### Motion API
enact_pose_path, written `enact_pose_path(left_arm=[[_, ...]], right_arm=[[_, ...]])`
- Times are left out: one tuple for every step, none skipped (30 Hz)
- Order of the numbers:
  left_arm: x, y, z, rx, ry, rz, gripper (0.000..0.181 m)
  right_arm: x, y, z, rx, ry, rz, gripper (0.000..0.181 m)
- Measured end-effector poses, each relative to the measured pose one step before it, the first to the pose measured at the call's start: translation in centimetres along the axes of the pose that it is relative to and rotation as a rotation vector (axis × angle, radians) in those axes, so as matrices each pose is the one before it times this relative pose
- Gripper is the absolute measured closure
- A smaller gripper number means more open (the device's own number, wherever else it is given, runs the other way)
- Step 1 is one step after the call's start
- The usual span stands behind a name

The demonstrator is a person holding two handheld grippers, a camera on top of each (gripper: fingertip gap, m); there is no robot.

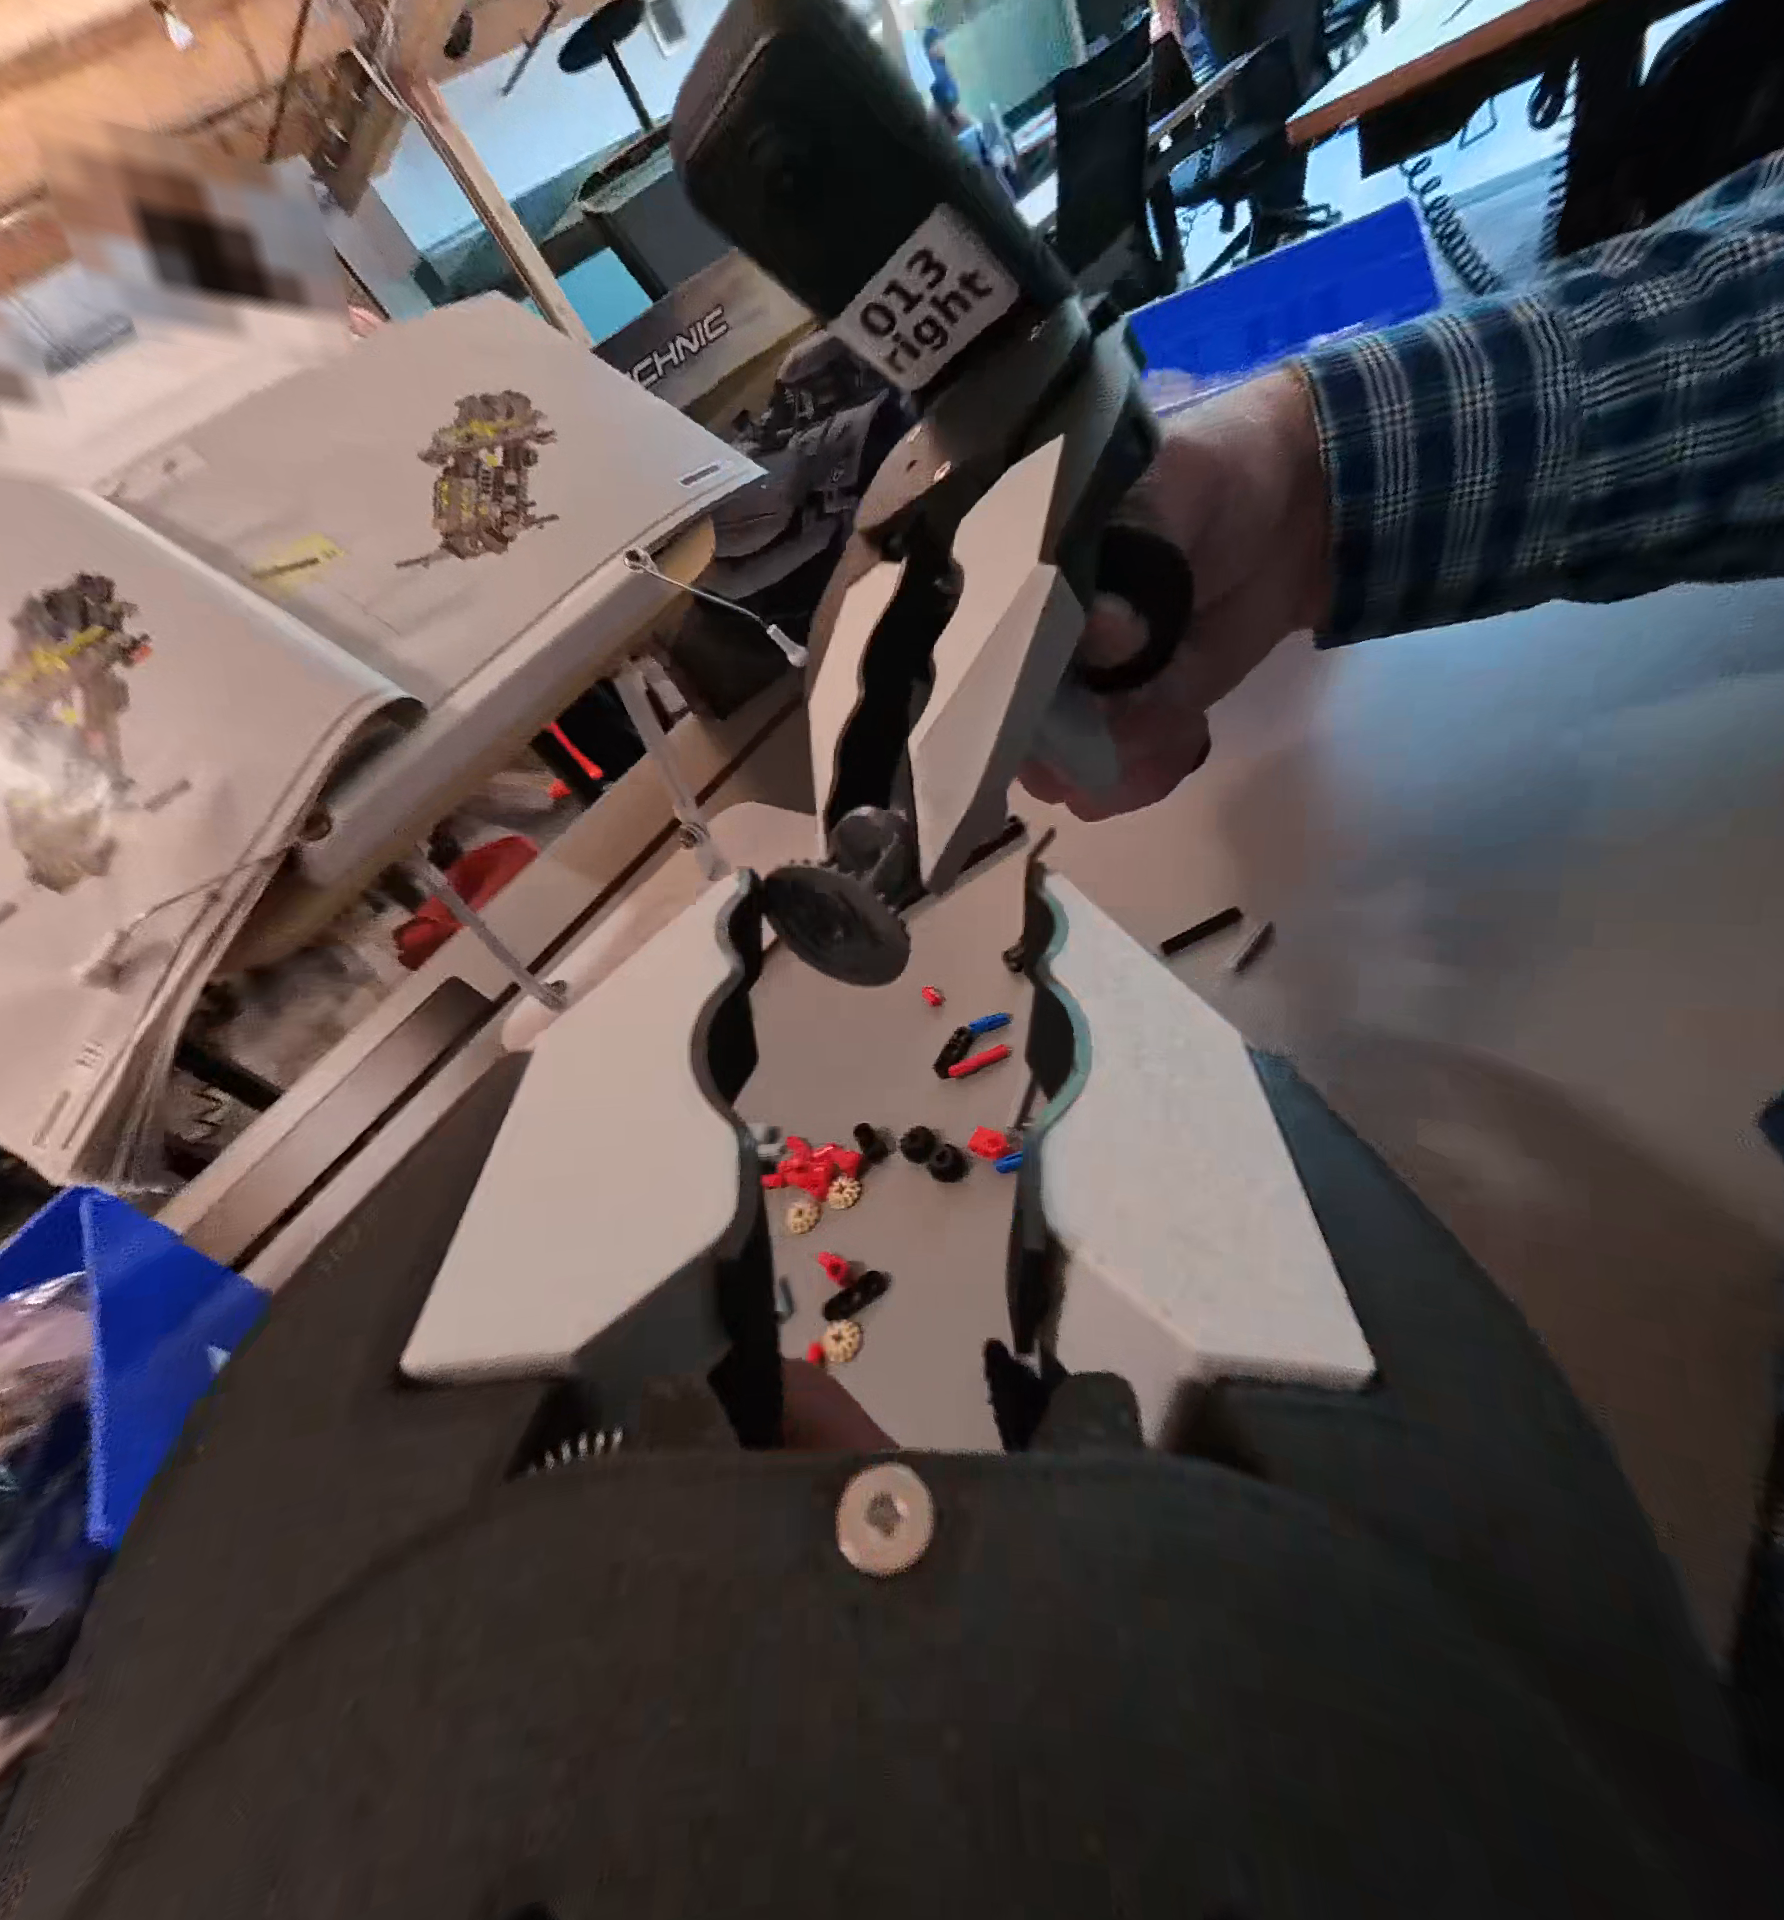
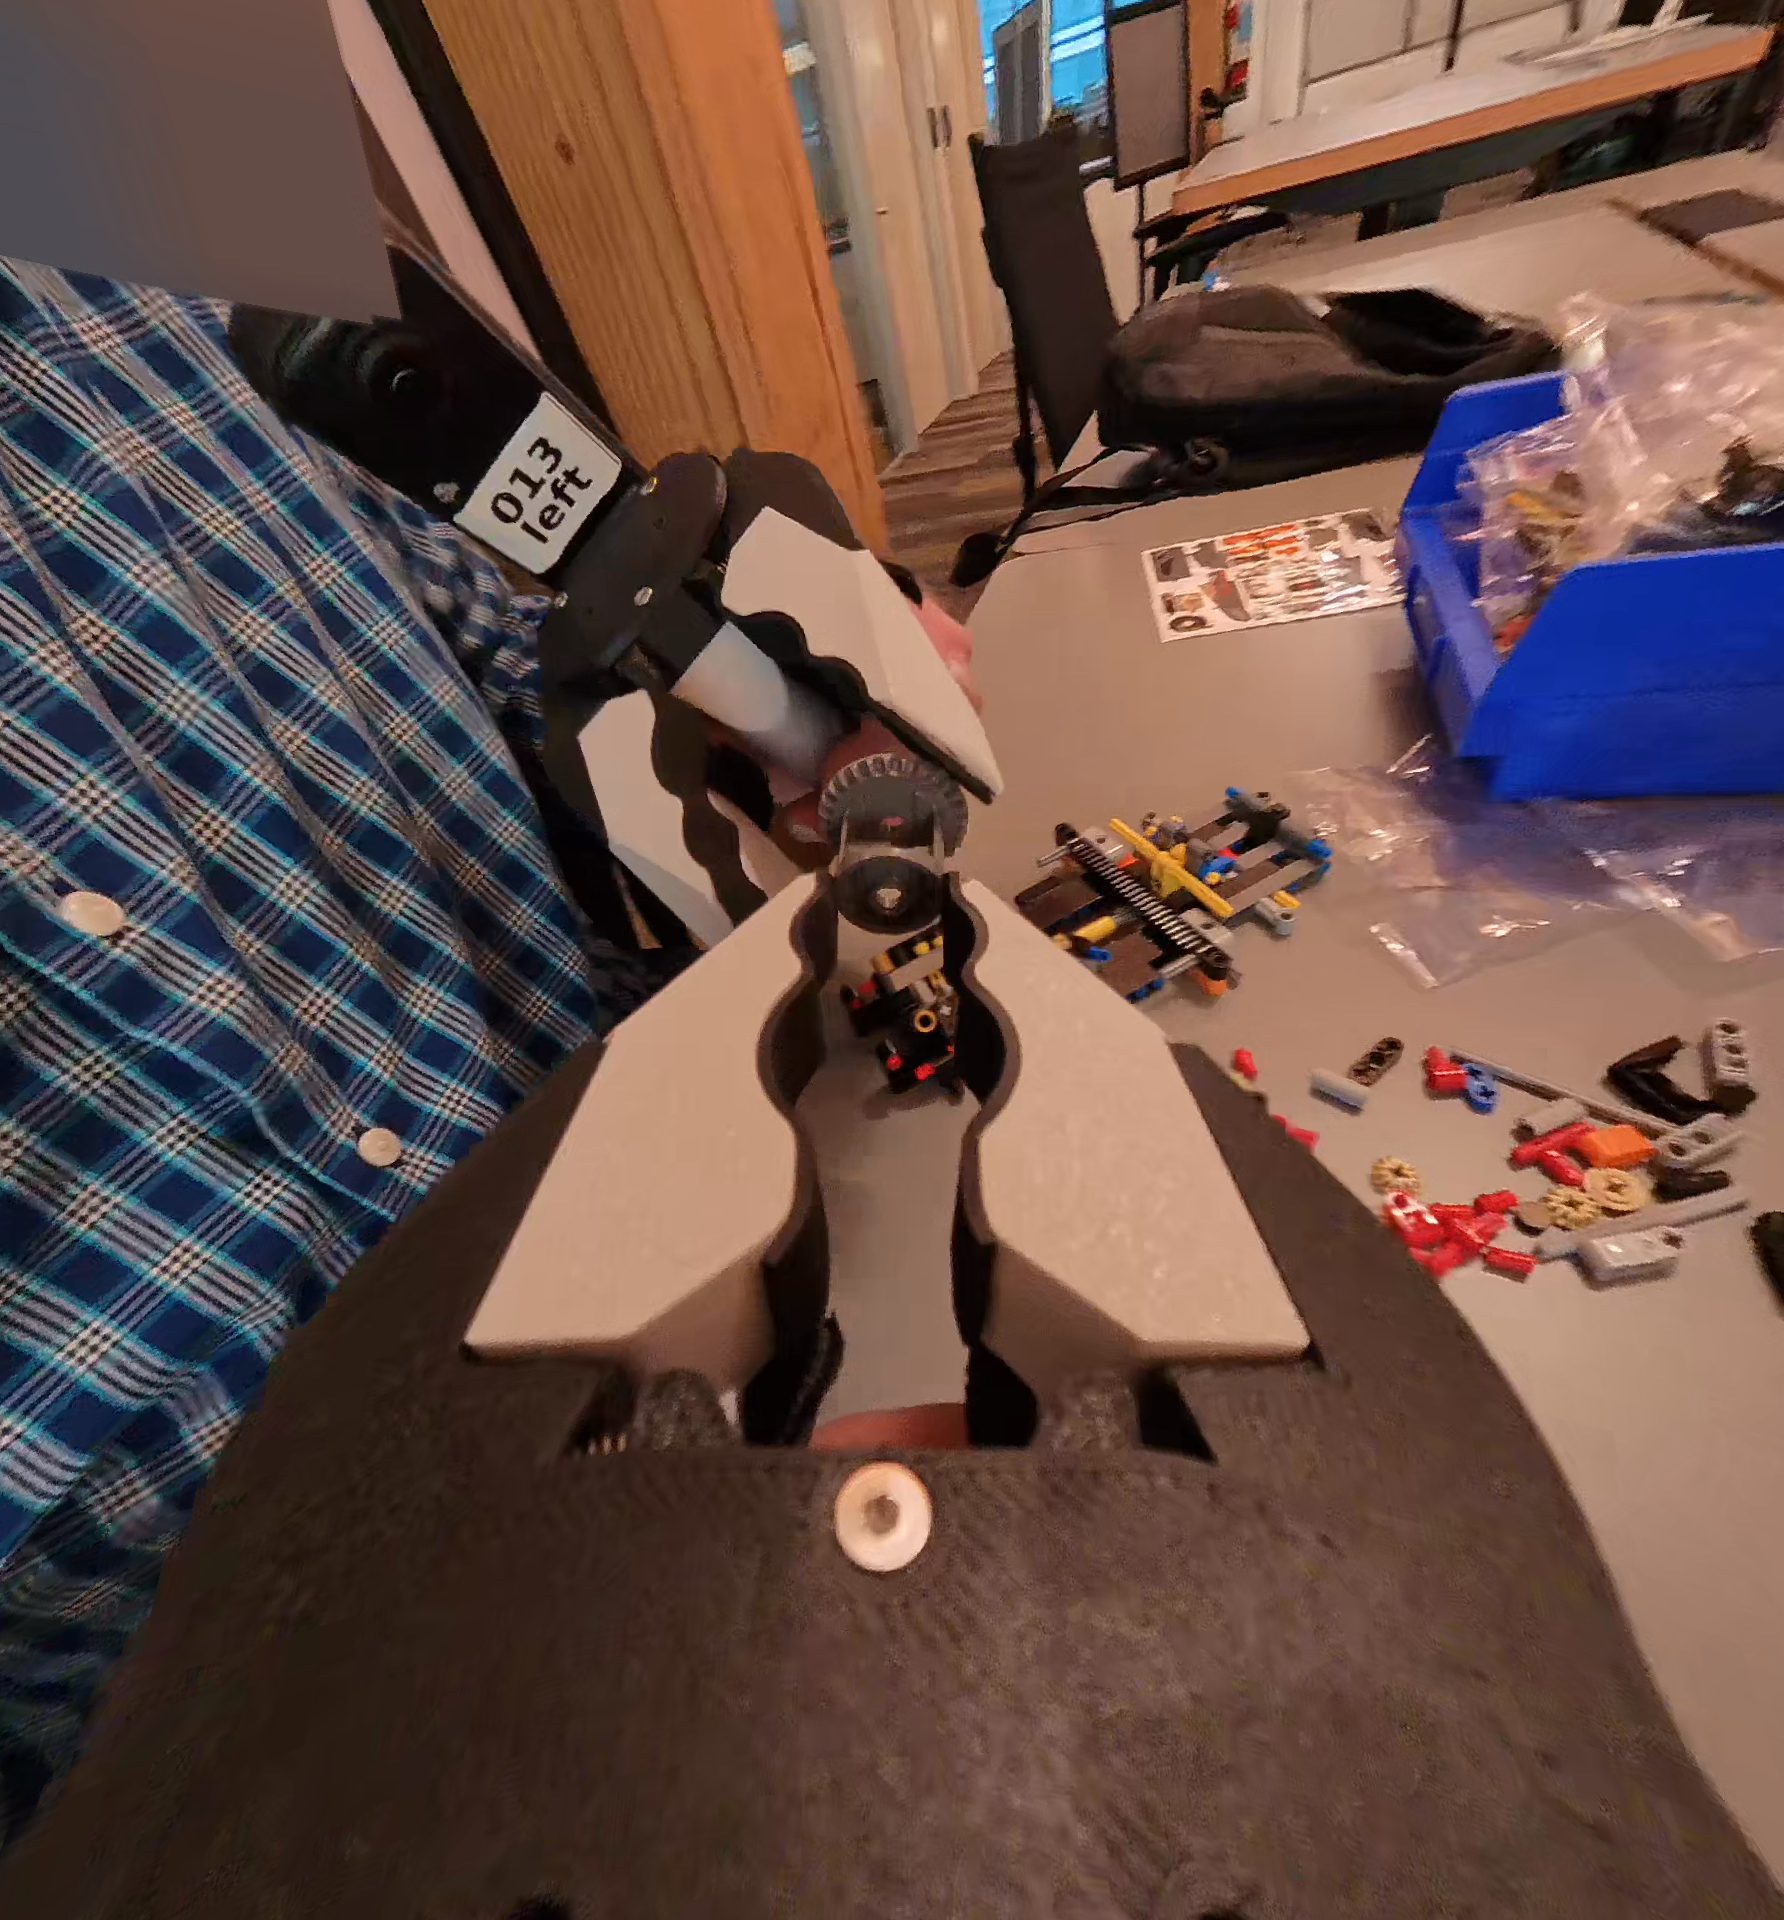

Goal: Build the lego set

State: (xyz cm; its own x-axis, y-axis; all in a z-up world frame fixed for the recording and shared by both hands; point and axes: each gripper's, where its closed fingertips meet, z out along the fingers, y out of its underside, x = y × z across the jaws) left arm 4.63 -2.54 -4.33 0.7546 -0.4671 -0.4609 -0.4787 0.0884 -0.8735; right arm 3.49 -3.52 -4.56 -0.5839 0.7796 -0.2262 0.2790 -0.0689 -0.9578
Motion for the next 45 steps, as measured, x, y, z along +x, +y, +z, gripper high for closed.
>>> enact_pose_path(left_arm=[[0.020,0.079,0.060,-0.0014,-0.0061,0.0147,0.135],[-0.100,0.136,0.022,-0.0011,-0.0118,0.0088,0.136],[-0.256,0.163,-0.036,0.0012,-0.0184,0.0031,0.139],[-0.227,0.101,-0.095,0.0056,-0.0131,-0.0041,0.143],[-0.165,0.026,-0.122,0.0071,-0.0092,-0.0055,0.145],[-0.187,0.006,-0.091,0.0072,-0.0137,-0.0026,0.146],[-0.123,-0.002,-0.089,0.0076,-0.0106,-0.0024,0.146],[-0.092,0.022,-0.063,0.0062,-0.0084,-0.0049,0.146],[-0.122,0.048,-0.055,0.0057,-0.0083,-0.0033,0.146],[-0.086,0.050,-0.066,0.0055,-0.0046,-0.0006,0.146],[-0.046,0.068,-0.086,0.0044,0.0008,0.0003,0.146],[-0.104,0.129,-0.078,0.0005,-0.0020,0.0009,0.146],[-0.084,0.113,-0.067,0.0014,-0.0008,-0.0020,0.146],[-0.064,0.084,-0.051,0.0031,-0.0019,-0.0059,0.146],[-0.086,0.056,-0.059,0.0040,-0.0043,-0.0097,0.146],[-0.090,0.073,-0.038,0.0019,-0.0031,-0.0104,0.146],[-0.075,0.060,-0.049,0.0031,-0.0024,-0.0061,0.146],[-0.057,0.020,-0.074,0.0060,0.0001,-0.0006,0.145],[-0.074,0.071,-0.039,0.0014,0.0008,-0.0005,0.143],[-0.176,0.107,-0.048,-0.0019,-0.0038,-0.0019,0.142],[-0.183,0.094,-0.052,0.0009,-0.0031,-0.0032,0.141],[-0.137,0.056,-0.079,0.0040,-0.0011,-0.0038,0.140],[-0.111,0.093,-0.070,0.0000,-0.0009,-0.0022,0.138],[-0.146,0.090,-0.067,-0.0005,-0.0048,0.0007,0.138],[-0.100,0.057,-0.050,0.0015,-0.0034,0.0016,0.137],[-0.023,0.027,-0.049,0.0029,0.0009,-0.0011,0.137],[0.014,-0.015,0.006,0.0013,0.0014,-0.0003,0.137],[-0.045,-0.011,0.026,-0.0009,-0.0037,0.0055,0.136],[-0.051,0.016,0.031,-0.0018,-0.0052,0.0089,0.136],[0.057,0.003,0.027,0.0005,0.0026,0.0067,0.136],[-0.007,0.003,0.026,0.0000,-0.0001,0.0027,0.136],[-0.002,0.037,0.041,-0.0024,0.0003,0.0025,0.137],[0.095,0.096,0.052,-0.0049,0.0045,0.0057,0.137],[0.087,0.083,0.033,-0.0034,0.0034,0.0057,0.138],[0.065,-0.004,0.008,0.0018,0.0029,0.0002,0.140],[0.095,-0.039,-0.007,0.0022,0.0068,-0.0009,0.142],[0.104,-0.072,-0.014,0.0030,0.0061,0.0026,0.143],[0.091,-0.017,0.004,-0.0003,0.0049,0.0053,0.145],[0.152,0.035,0.004,-0.0023,0.0081,0.0055,0.147],[0.166,0.060,0.009,-0.0013,0.0078,0.0048,0.148],[0.171,0.043,-0.013,-0.0013,0.0078,0.0026,0.149],[0.118,0.000,-0.028,0.0016,0.0056,0.0010,0.150],[0.037,-0.002,-0.017,0.0018,0.0037,-0.0063,0.149],[0.196,-0.104,-0.021,0.0061,0.0192,-0.0173,0.146],[0.182,-0.116,-0.047,0.0075,0.0199,-0.0195,0.146]], right_arm=[[0.009,0.136,0.158,-0.0032,-0.0194,0.0150,0.163],[0.113,0.023,0.134,0.0031,-0.0098,0.0086,0.163],[0.054,0.027,0.132,0.0015,-0.0134,0.0114,0.163],[0.020,0.043,0.145,-0.0014,-0.0143,0.0116,0.163],[0.066,-0.109,0.117,0.0059,-0.0095,0.0079,0.163],[0.037,-0.099,0.111,0.0039,-0.0104,0.0075,0.163],[0.026,-0.066,0.103,-0.0002,-0.0098,0.0050,0.163],[0.069,-0.069,0.091,-0.0005,-0.0073,0.0027,0.163],[0.065,-0.040,0.111,-0.0010,-0.0073,0.0054,0.163],[0.024,0.005,0.118,-0.0033,-0.0117,0.0085,0.163],[0.072,0.012,0.111,-0.0016,-0.0090,0.0078,0.163],[0.082,0.009,0.104,-0.0013,-0.0074,0.0087,0.163],[0.077,0.012,0.118,-0.0021,-0.0079,0.0095,0.163],[0.066,-0.015,0.099,-0.0002,-0.0058,0.0044,0.163],[0.085,-0.025,0.092,0.0001,-0.0031,0.0015,0.163],[0.081,-0.022,0.089,-0.0011,-0.0026,0.0034,0.163],[0.055,-0.001,0.087,-0.0015,-0.0042,0.0026,0.163],[0.020,0.022,0.080,-0.0034,-0.0053,0.0020,0.163],[0.107,0.012,0.057,-0.0026,-0.0008,0.0031,0.163],[0.169,-0.013,0.007,-0.0014,0.0007,0.0071,0.163],[0.131,-0.098,-0.055,0.0034,-0.0016,0.0072,0.163],[0.112,-0.169,-0.096,0.0064,-0.0025,0.0059,0.163],[0.103,-0.178,-0.119,0.0046,0.0002,0.0051,0.163],[0.041,-0.135,-0.105,0.0007,-0.0010,0.0023,0.163],[0.009,-0.095,-0.093,-0.0010,-0.0012,0.0000,0.163],[0.067,-0.052,-0.077,-0.0023,0.0020,0.0030,0.163],[0.091,0.013,-0.049,-0.0032,0.0004,0.0065,0.163],[-0.021,0.056,-0.011,-0.0029,-0.0062,0.0061,0.163],[-0.042,0.056,-0.001,-0.0009,-0.0074,0.0050,0.163],[-0.014,0.098,0.018,-0.0042,-0.0053,0.0077,0.163],[-0.070,0.137,0.026,-0.0063,-0.0078,0.0063,0.163],[-0.195,0.076,0.041,-0.0029,-0.0140,0.0031,0.163],[-0.123,0.066,0.045,-0.0031,-0.0090,0.0032,0.163],[-0.031,0.110,0.039,-0.0068,-0.0039,0.0015,0.163],[-0.054,0.091,0.031,-0.0052,-0.0053,-0.0015,0.163],[-0.026,0.040,0.033,-0.0024,-0.0032,-0.0001,0.163],[0.031,0.027,0.049,-0.0028,0.0009,-0.0021,0.163],[-0.094,0.102,0.082,-0.0096,-0.0032,-0.0067,0.164],[-0.143,0.146,0.124,-0.0144,-0.0020,-0.0146,0.163],[-0.035,0.160,0.141,-0.0178,0.0082,-0.0211,0.163],[-0.058,0.086,0.075,-0.0166,0.0089,-0.0263,0.163],[0.060,-0.086,-0.019,-0.0091,0.0188,-0.0332,0.163],[0.095,-0.023,-0.015,-0.0161,0.0252,-0.0419,0.163],[0.020,0.197,0.021,-0.0314,0.0225,-0.0446,0.164],[0.076,0.221,0.040,-0.0337,0.0261,-0.0461,0.163]])
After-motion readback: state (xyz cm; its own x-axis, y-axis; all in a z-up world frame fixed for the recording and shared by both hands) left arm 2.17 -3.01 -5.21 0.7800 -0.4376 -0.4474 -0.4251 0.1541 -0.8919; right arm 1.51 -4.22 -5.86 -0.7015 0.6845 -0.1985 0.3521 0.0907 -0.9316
